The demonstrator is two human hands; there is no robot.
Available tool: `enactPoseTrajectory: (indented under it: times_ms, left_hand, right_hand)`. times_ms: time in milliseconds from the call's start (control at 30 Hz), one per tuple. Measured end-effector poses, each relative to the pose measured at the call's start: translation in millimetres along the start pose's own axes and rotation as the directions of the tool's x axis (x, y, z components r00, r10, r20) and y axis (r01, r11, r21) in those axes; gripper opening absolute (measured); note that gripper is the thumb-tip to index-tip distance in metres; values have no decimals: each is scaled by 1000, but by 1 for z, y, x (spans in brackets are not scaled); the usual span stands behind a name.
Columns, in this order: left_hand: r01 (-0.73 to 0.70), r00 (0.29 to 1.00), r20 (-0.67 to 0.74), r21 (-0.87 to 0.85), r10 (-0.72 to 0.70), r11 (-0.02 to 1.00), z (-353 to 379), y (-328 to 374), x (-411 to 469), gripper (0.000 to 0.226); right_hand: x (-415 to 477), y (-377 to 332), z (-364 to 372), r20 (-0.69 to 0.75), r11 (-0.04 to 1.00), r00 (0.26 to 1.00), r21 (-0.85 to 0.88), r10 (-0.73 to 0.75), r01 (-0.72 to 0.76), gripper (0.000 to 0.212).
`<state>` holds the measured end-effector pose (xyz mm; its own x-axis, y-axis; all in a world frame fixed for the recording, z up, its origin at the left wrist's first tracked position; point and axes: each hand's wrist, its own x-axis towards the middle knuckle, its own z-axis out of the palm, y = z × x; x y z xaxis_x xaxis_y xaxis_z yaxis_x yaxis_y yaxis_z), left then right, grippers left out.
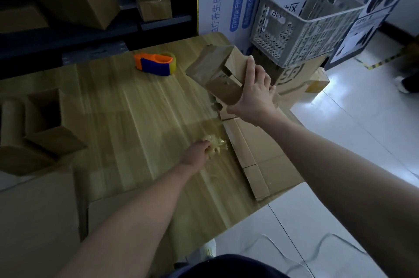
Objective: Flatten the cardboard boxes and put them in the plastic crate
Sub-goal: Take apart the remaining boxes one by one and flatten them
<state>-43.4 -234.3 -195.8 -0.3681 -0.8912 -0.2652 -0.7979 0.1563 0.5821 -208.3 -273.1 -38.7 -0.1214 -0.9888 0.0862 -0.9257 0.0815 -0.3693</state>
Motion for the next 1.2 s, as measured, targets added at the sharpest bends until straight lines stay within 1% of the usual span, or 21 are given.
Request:
enactPoseTrajectory:
  times_ms: [100,167,233,300,367,433,467,500,533,567,600,667,700,767,833,900,967,1000,1067,1133,1200]
  left_hand:
    - [101,968,234,-46,-88,994,-11,-9,-3,59]
    - [209,933,320,-98,-168,973,-15,-9,-5,61]
    - [280,937,275,-232,-214,931,-19,-5,-4,47]
    - [321,947,158,-380,-281,868,-25,-4,-3,31]
    - [347,929,65,-499,-365,794,-34,-10,-5,24]
    - [341,912,5,-565,-410,751,-46,-16,-9,8]
    - [338,905,-19,-574,-424,746,-54,-18,-12,13]
    - [335,903,-31,-573,-428,748,-60,-21,-14,21]
    - [327,904,-44,-570,-425,754,-66,-21,-18,23]
    - [321,913,-34,-554,-405,769,-71,-21,-22,16]
    - [316,929,-1,-516,-369,796,-75,-21,-26,11]
    - [310,951,121,-439,-286,843,-80,-20,-34,40]
    - [309,950,182,-451,-252,837,-80,-19,-38,46]
    - [321,944,241,-498,-227,805,-81,-17,-45,40]
    - [329,941,230,-460,-247,825,-81,-17,-48,30]
    - [319,947,173,-404,-270,857,-82,-20,-49,24]
    - [315,949,118,-397,-293,862,-85,-21,-51,10]
    - [317,948,107,-409,-300,856,-85,-21,-52,12]
    - [314,949,109,-419,-296,852,-85,-22,-52,27]
    - [285,958,129,-366,-255,886,-84,-19,-55,34]
    - [256,960,188,-284,-208,924,-84,-18,-59,44]
  right_hand:
    - [3,-7,6,32,1000,999,12,0,0,133]
    - [4,-13,11,60,1000,998,11,-10,10,133]
    - [5,-20,14,67,999,997,10,-31,30,132]
    - [5,-27,16,65,999,996,8,-53,53,132]
    - [5,-34,16,57,997,996,-2,-73,73,133]
    - [5,-41,15,53,996,995,-4,-90,90,133]
    - [5,-46,16,53,995,993,0,-101,101,133]
    - [3,-51,16,60,994,992,3,-112,112,133]
    - [2,-57,16,68,992,990,2,-123,123,133]
    - [1,-63,17,74,991,988,0,-132,133,133]
    - [-1,-68,18,78,990,987,-2,-142,143,133]
    - [-4,-79,18,78,987,984,-5,-158,159,133]
    - [-5,-83,17,76,987,984,-8,-161,162,134]
    - [-8,-88,16,69,987,984,-12,-161,163,134]
    - [-12,-91,15,61,987,986,-15,-157,158,134]
    - [-16,-93,15,60,989,987,-25,-147,149,134]
    - [-19,-94,16,61,990,989,-35,-134,137,135]
    - [-21,-95,16,59,991,990,-37,-129,132,135]
    - [-24,-97,16,54,991,990,-38,-128,130,135]
    - [-26,-100,16,46,991,991,-36,-130,131,134]
    - [-28,-102,15,44,991,991,-36,-125,126,134]
